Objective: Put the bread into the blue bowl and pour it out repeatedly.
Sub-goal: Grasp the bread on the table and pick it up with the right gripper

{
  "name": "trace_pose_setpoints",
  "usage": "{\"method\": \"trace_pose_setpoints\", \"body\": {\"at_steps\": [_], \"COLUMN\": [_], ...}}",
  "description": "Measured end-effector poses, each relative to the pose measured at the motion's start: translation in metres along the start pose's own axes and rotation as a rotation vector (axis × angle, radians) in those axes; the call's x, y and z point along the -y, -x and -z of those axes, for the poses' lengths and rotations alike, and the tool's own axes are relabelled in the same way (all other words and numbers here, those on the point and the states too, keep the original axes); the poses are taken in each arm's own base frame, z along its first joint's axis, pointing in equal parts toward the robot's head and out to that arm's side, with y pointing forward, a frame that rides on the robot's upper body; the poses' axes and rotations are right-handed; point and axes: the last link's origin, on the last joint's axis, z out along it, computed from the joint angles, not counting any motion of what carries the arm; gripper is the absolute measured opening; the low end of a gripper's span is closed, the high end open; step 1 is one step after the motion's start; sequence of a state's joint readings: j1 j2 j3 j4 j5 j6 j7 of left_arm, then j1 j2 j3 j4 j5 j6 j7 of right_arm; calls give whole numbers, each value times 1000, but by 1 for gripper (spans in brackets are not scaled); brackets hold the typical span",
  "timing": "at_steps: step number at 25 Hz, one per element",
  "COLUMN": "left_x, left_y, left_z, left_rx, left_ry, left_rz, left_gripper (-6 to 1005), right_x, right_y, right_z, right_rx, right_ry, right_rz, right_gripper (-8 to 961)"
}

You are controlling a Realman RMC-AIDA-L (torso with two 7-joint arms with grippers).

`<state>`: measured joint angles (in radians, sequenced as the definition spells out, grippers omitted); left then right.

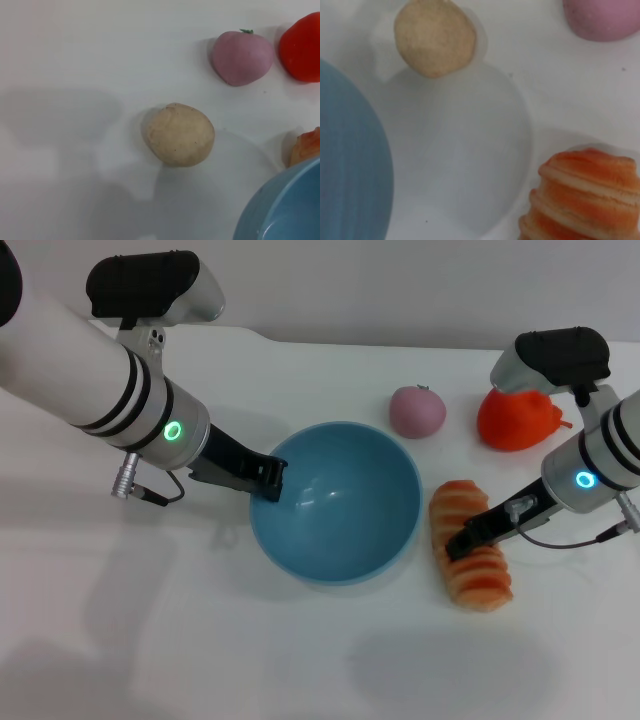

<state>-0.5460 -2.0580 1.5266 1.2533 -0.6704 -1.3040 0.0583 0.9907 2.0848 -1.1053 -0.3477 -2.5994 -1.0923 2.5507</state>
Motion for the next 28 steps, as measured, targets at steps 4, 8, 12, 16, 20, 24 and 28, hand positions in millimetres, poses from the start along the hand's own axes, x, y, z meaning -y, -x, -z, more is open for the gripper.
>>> {"method": "trace_pose_setpoints", "body": {"at_steps": [4, 8, 12, 16, 20, 24, 28], "left_x": [0, -1, -1, -2, -3, -2, -2], "left_y": [0, 0, -1, 0, 0, 1, 2], "left_z": [0, 0, 1, 0, 0, -1, -2], "left_rx": [-1, -2, -4, -2, 0, 4, 9], "left_ry": [1, 11, 13, 20, 21, 22, 22], "left_rz": [-1, -3, -2, -2, -5, 0, 1], "left_gripper": [14, 14, 14, 13, 13, 13, 13], "right_x": [1, 3, 5, 10, 17, 15, 21], "right_y": [-1, -2, -3, -7, -7, -11, -13], "right_z": [-1, -1, -1, 1, 12, 29, 51], "right_rx": [1, 4, 6, 15, 79, 188, 303], "right_ry": [-3, -5, -7, -9, 17, 145, 172], "right_rz": [-3, -5, 12, 23, 33, 101, 115], "right_gripper": [389, 345, 301, 261, 224, 186, 152]}}
